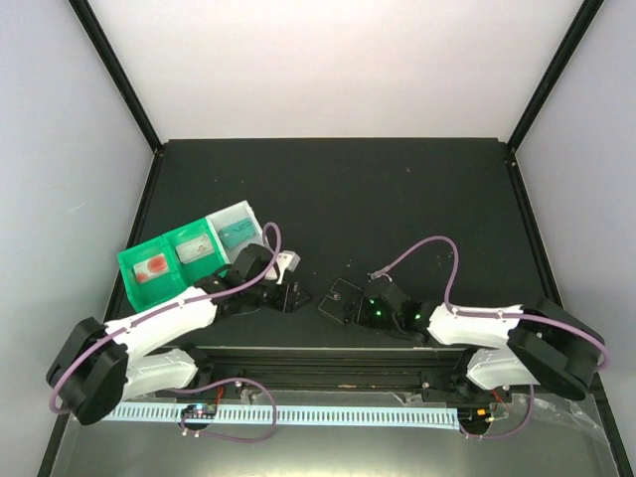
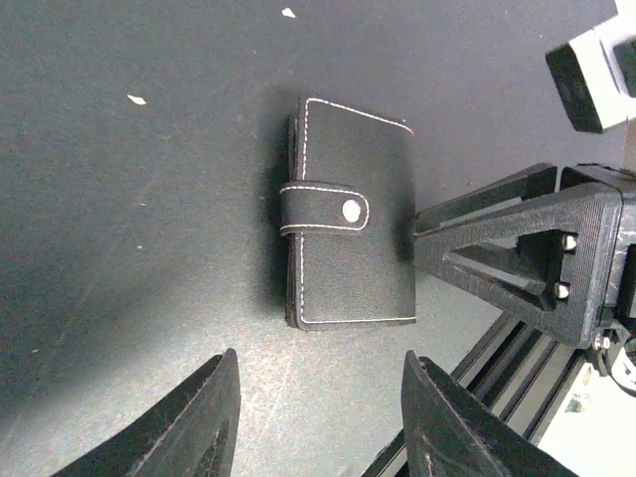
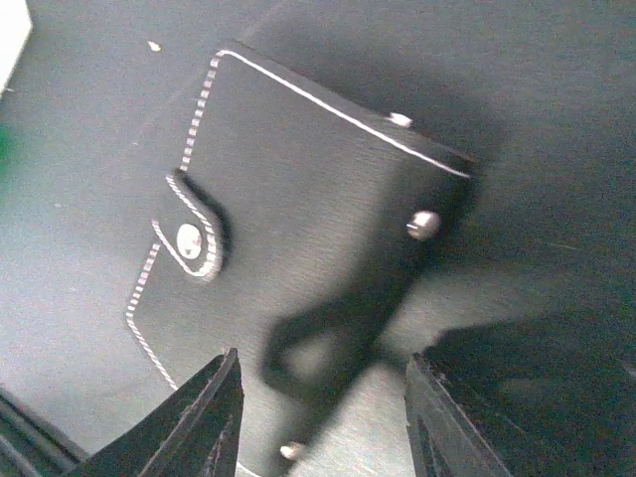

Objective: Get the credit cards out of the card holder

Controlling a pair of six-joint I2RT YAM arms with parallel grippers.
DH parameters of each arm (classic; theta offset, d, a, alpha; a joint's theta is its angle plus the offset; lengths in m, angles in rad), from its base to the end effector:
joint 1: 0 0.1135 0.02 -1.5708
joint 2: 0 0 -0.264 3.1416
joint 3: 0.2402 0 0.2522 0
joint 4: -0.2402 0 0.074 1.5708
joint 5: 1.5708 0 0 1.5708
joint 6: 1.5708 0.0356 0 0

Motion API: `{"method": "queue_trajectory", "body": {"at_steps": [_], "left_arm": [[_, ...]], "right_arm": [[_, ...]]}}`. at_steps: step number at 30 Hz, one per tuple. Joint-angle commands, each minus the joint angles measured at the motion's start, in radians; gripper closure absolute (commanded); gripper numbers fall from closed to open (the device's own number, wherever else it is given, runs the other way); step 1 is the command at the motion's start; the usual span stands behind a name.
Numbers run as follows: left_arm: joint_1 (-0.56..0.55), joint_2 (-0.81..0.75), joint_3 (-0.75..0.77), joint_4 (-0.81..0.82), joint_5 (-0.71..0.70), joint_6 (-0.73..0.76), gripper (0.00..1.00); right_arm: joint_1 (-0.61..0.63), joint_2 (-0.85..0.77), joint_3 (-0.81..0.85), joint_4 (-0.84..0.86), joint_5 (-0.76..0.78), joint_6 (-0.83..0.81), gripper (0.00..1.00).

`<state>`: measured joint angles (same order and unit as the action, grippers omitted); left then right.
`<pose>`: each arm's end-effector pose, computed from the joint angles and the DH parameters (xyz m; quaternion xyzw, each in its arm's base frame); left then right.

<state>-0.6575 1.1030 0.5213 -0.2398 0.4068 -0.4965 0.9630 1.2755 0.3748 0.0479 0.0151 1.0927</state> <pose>0.1586 -0.1403 0.1866 0.1470 0.9026 -0.3531 0.1978 0.1229 0.1757 0.1288 0.0633 0.9341 0.2972 0.1876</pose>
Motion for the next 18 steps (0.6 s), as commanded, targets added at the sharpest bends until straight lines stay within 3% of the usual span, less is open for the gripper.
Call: {"method": "queue_trajectory", "body": {"at_steps": [1, 7, 18], "left_arm": [[-0.023, 0.048, -0.021, 0.129, 0.038, -0.021, 0.54], [-0.043, 0.131, -0.04, 0.198, 0.031, -0.028, 0.62], [-0.059, 0.285, -0.055, 0.28, 0.048, -0.029, 0.73]], "right_arm": [[-0.005, 0.07, -0.017, 0.179, -0.05, 0.085, 0.54], [-0.005, 0.143, -0.03, 0.281, -0.083, 0.109, 0.58], [-0.005, 0.136, -0.029, 0.281, -0.044, 0.084, 0.87]]}}
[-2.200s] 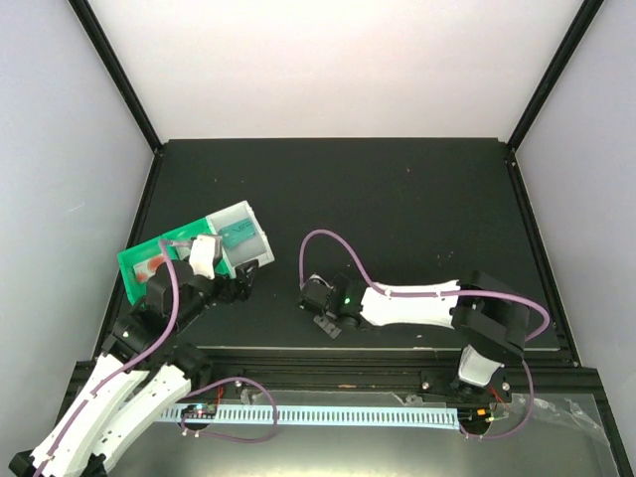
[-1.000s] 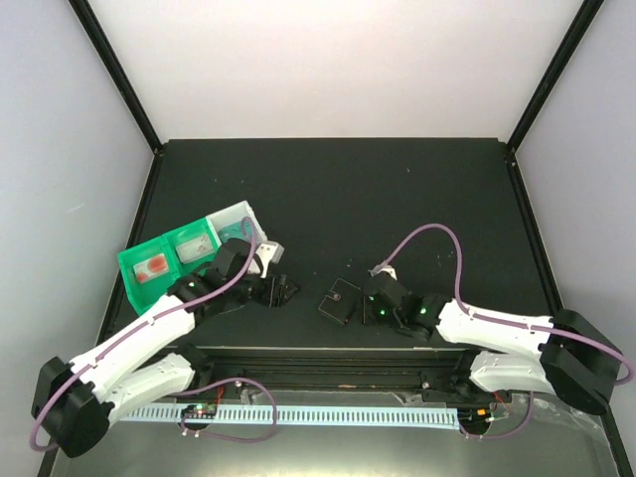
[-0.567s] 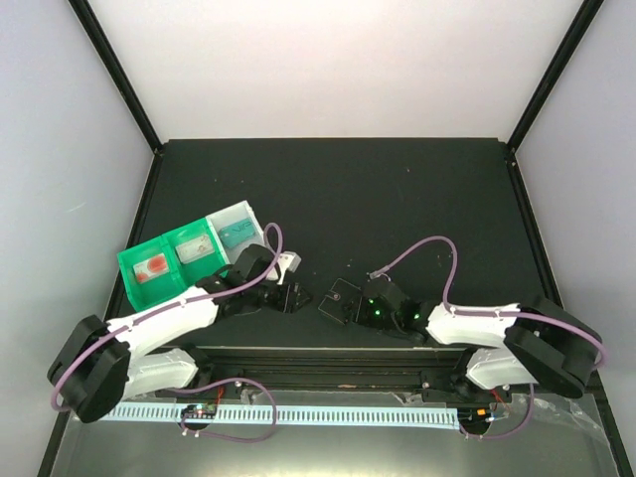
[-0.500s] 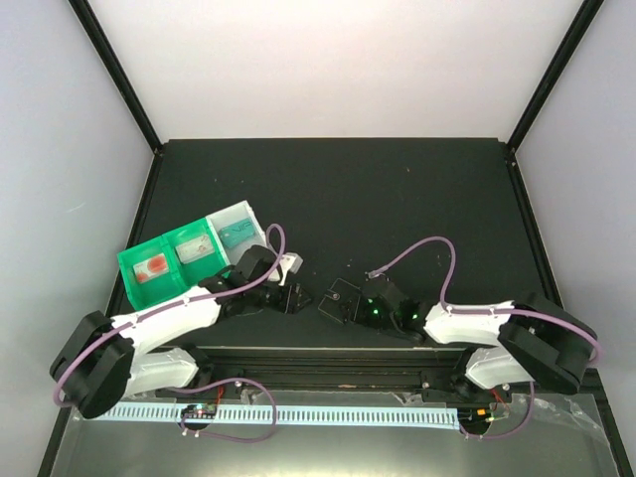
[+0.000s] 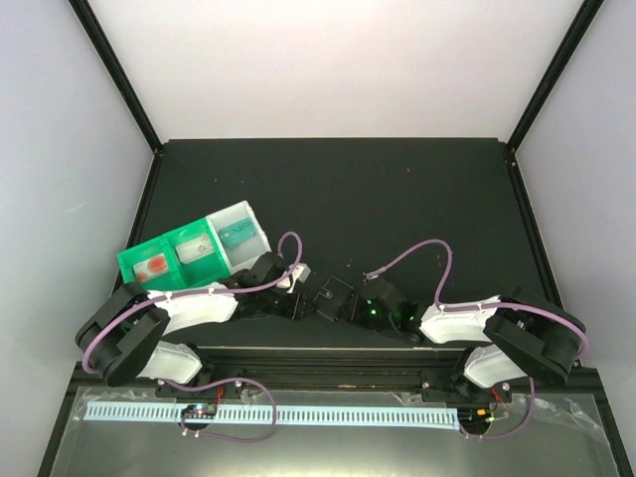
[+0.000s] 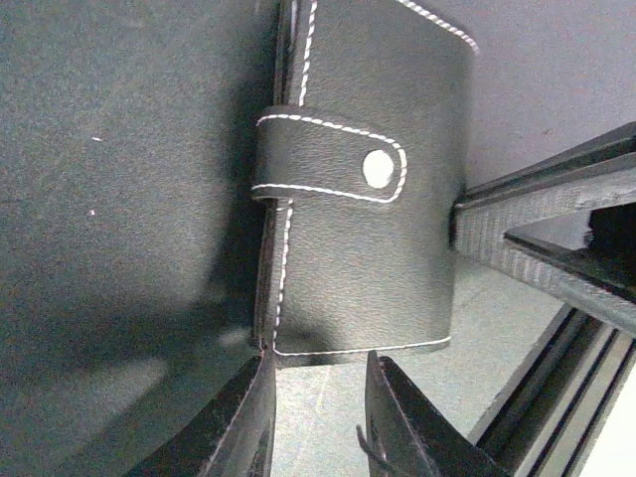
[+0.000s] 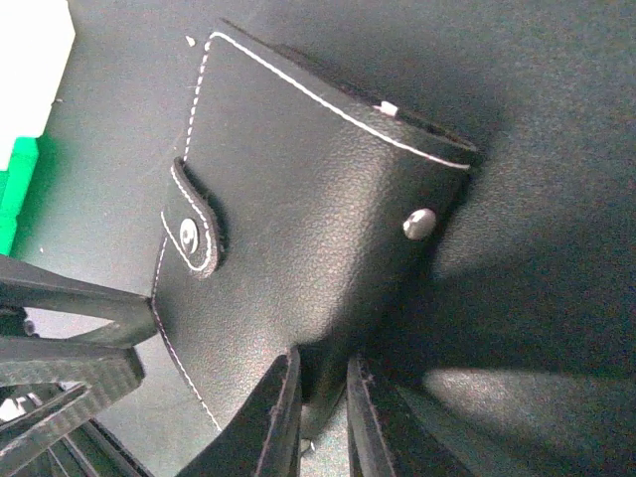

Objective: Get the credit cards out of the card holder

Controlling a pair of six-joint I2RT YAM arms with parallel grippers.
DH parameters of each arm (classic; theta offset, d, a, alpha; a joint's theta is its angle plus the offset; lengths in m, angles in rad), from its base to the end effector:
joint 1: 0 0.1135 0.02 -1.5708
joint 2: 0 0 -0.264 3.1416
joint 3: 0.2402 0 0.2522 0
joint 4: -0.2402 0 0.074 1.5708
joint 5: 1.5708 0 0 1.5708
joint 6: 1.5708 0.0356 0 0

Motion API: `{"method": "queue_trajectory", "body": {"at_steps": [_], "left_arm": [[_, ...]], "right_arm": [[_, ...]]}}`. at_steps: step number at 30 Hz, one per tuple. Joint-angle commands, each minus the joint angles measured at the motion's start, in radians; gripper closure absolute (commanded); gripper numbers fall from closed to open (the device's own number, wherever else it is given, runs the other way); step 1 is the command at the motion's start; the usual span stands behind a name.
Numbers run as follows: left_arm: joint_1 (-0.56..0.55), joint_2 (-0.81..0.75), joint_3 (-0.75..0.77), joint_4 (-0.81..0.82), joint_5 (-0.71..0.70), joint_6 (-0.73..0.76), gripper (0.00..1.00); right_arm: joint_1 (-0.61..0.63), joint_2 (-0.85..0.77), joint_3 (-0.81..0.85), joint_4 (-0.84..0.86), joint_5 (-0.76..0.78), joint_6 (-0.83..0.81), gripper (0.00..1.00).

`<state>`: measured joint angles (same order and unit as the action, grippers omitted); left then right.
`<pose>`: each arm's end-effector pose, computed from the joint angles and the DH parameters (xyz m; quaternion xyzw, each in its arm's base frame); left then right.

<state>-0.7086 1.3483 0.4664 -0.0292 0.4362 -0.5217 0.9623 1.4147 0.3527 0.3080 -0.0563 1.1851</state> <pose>0.1640 -0.1604 0.1361 0.1560 0.9131 -0.3497 0.1401 0.1301 0.1903 0.1146 0.0909 0.9129 0.3613 0.1666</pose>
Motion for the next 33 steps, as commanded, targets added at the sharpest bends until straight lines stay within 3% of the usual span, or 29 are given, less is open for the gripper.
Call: {"method": "queue_trajectory", "body": {"at_steps": [1, 5, 10, 17, 21, 30, 33], "left_arm": [[-0.008, 0.052, 0.0, 0.072, 0.018, -0.003, 0.73], [-0.01, 0.077, -0.002, 0.079, 0.027, -0.006, 0.78], [-0.011, 0.034, -0.005, 0.066, 0.011, -0.016, 0.77], [-0.011, 0.043, 0.034, 0.037, -0.034, -0.008, 0.67], [-0.011, 0.09, 0.068, 0.032, -0.024, 0.003, 0.66], [-0.012, 0.135, 0.042, 0.058, -0.025, 0.002, 0.77], [-0.014, 0.138, 0.022, 0.084, -0.016, -0.012, 0.81]], "right_arm": [[-0.005, -0.005, -0.009, 0.024, 0.03, -0.009, 0.89], [-0.005, -0.024, -0.02, 0.023, 0.054, -0.016, 0.93], [-0.005, -0.071, -0.023, -0.03, 0.095, -0.055, 0.92], [-0.007, -0.085, -0.029, -0.022, 0.097, -0.047, 0.69], [-0.013, -0.049, -0.031, 0.018, 0.078, -0.025, 0.64], [-0.017, 0.022, -0.023, 0.071, 0.07, -0.01, 0.64], [-0.018, 0.023, -0.02, 0.086, 0.068, -0.022, 0.73]]}}
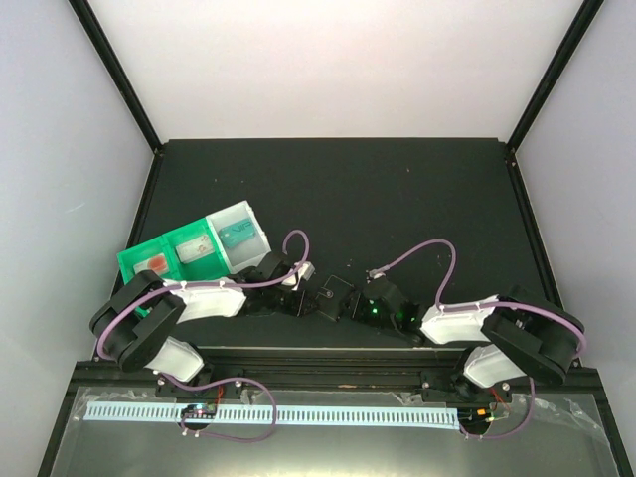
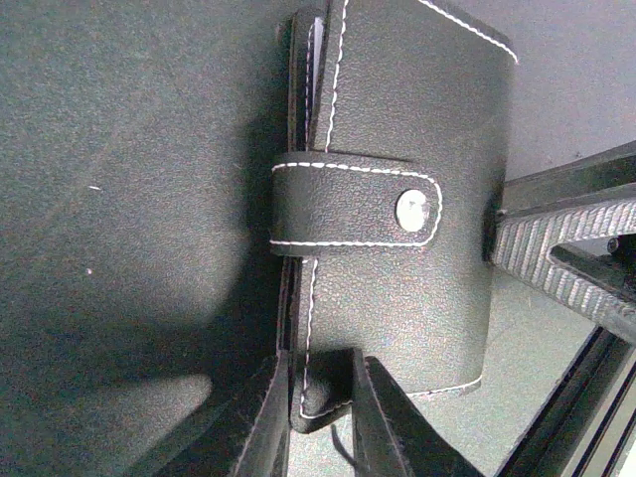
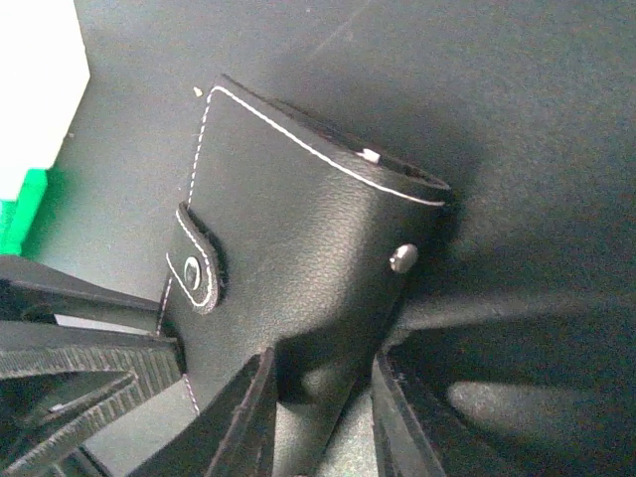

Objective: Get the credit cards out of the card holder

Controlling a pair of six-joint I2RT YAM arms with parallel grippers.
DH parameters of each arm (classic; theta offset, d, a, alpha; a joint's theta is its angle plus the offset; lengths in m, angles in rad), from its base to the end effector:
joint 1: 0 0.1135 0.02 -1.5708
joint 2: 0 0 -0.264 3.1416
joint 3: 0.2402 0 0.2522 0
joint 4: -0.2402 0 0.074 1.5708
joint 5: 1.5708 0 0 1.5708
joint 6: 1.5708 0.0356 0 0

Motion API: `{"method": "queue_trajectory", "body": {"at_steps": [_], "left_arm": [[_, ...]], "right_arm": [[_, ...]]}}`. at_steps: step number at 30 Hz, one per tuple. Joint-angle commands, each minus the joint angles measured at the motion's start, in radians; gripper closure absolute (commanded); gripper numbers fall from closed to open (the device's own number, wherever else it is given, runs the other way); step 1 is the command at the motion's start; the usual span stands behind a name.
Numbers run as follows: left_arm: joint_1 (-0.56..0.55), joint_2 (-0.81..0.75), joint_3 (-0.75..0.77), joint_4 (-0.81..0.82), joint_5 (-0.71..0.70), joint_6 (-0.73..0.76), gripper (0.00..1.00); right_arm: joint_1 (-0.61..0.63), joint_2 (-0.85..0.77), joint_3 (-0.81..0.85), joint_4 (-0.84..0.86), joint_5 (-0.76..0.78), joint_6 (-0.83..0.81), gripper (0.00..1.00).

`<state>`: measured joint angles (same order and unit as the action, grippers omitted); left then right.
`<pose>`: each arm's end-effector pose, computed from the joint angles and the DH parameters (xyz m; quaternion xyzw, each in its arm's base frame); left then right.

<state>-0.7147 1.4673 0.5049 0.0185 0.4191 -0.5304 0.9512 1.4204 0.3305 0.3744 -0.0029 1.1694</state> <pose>0.1751 -0.1712 0.1231 0.1495 0.9206 -0.3366 0.1296 0.1333 0.1870 0.1132 0.0985 0.9046 0.3625 0.2015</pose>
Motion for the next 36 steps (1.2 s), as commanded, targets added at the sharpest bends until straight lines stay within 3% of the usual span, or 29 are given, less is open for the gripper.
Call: {"method": "queue_trajectory", "body": {"at_steps": [1, 7, 12, 19, 28, 36], "left_arm": [[-0.009, 0.02, -0.024, 0.047, 0.006, -0.008, 0.81], [-0.019, -0.01, -0.059, 0.079, 0.032, -0.043, 0.83], [-0.021, -0.104, -0.061, 0.042, 0.039, -0.064, 0.75], [-0.027, -0.294, -0.027, -0.078, -0.001, -0.078, 0.57], [-0.04, -0.322, 0.012, -0.077, 0.039, -0.028, 0.42], [-0.04, -0.198, 0.011, -0.052, 0.027, 0.008, 0.43]], "right_arm": [[-0.008, 0.012, 0.004, 0.015, 0.016, -0.013, 0.77], [-0.006, -0.082, 0.032, -0.087, 0.023, -0.066, 0.99], [-0.006, -0.188, 0.045, -0.205, 0.035, -0.106, 0.99], [-0.005, -0.219, 0.232, -0.575, -0.019, -0.25, 0.99], [0.035, -0.228, 0.314, -0.61, -0.115, -0.29, 0.99], [0.081, -0.185, 0.322, -0.529, -0.186, -0.302, 0.99]]}}
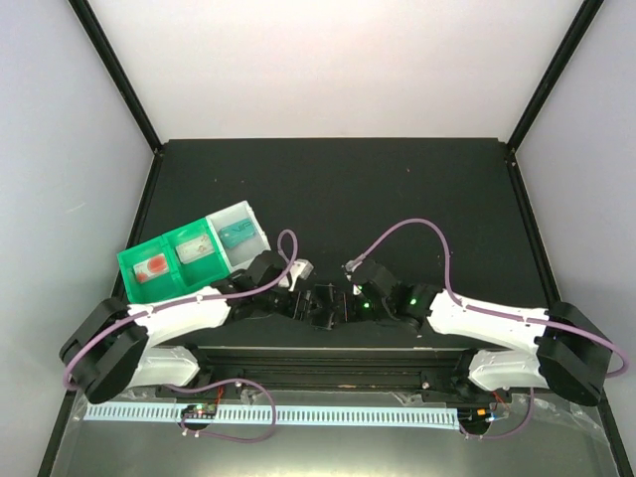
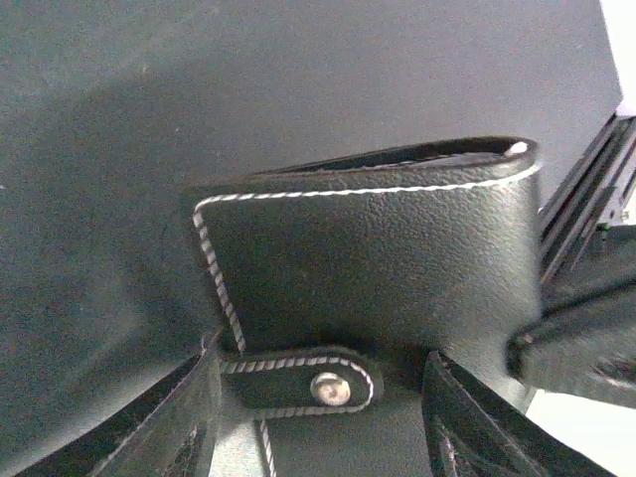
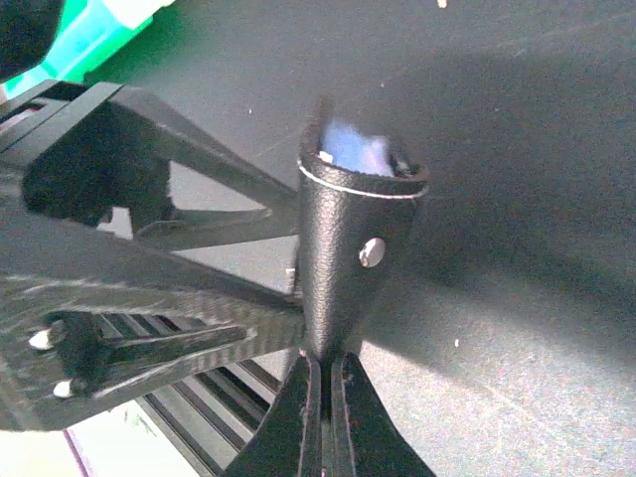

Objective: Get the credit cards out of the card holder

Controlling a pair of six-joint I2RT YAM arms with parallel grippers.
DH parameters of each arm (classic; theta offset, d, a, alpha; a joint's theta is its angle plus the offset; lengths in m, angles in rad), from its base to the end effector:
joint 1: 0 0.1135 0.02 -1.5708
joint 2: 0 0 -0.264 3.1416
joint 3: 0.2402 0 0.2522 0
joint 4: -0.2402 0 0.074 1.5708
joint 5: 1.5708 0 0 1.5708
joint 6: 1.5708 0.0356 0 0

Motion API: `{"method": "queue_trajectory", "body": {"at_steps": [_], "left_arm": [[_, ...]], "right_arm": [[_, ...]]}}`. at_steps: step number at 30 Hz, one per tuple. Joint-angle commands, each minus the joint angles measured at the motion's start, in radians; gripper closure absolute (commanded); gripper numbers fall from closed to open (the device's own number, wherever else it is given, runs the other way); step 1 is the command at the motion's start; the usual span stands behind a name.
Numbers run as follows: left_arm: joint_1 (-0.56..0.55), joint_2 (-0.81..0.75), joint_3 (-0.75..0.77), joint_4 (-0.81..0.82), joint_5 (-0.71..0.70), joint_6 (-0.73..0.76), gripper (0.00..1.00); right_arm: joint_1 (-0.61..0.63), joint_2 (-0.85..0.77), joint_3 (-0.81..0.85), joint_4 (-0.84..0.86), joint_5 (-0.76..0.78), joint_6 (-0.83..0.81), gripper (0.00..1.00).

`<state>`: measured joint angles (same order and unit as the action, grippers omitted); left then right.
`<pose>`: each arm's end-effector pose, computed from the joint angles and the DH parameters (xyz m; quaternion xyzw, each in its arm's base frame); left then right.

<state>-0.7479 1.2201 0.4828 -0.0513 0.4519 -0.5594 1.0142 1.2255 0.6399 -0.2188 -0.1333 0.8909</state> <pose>0.1549 -0.1649 0.1660 0.1698 0.8890 -0.3903 0.1690 0.1248 0.2094 0.1978 -0.0819 0.9221 0.3398 0.1659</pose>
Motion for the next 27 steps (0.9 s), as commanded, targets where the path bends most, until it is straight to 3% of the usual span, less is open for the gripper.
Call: {"method": "queue_trajectory", "body": {"at_steps": [1, 12, 24, 27], "left_arm": [[-0.007, 0.054, 0.033, 0.022, -0.007, 0.038, 0.43], [-0.007, 0.104, 0.022, -0.042, -0.096, 0.053, 0.64], [-0.007, 0.067, 0.025, -0.025, 0.02, 0.02, 0.98], [-0.007, 0.035, 0.029, -0.029, 0.063, 0.005, 0.99]], "right_arm": [[0.02, 0.014, 0.009, 0.076, -0.066, -0.023, 0.99], [0.027, 0.019, -0.039, 0.101, -0.058, -0.024, 0.99], [0.027, 0.053, -0.066, 0.14, -0.039, -0.054, 0.99], [0.027, 0.086, -0.068, 0.131, 0.004, -0.102, 0.99]]}}
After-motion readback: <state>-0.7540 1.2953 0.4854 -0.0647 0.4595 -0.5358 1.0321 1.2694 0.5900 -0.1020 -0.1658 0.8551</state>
